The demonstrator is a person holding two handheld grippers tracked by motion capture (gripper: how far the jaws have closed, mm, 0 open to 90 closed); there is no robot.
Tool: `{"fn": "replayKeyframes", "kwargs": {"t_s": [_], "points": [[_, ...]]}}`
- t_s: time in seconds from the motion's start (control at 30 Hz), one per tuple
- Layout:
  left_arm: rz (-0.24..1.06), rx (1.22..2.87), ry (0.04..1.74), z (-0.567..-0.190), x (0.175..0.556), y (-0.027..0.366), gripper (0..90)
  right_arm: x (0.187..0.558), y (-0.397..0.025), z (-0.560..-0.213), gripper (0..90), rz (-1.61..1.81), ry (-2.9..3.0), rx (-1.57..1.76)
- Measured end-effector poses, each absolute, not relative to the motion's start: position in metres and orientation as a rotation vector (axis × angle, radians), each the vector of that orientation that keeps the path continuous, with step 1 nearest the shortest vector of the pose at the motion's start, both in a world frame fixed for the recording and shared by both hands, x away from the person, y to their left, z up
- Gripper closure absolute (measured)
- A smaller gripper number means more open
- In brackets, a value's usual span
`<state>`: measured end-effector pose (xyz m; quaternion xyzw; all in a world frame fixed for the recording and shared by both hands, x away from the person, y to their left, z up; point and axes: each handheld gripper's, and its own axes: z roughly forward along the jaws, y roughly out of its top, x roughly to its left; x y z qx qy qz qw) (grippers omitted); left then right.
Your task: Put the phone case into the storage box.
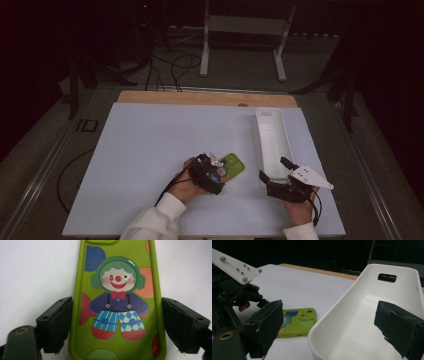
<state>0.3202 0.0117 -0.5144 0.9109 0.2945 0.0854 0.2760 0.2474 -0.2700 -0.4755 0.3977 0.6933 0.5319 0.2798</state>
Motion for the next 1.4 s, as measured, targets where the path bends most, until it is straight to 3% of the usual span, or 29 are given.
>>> {"fn": "replayKeyframes", "kwargs": {"t_s": [1.4], "points": [[0.404, 2.253, 0.813, -0.475, 0.319, 0.043, 16.3, 0.248, -0.269, -0.475, 8.6, 1.424, 1.873, 1.070]]}}
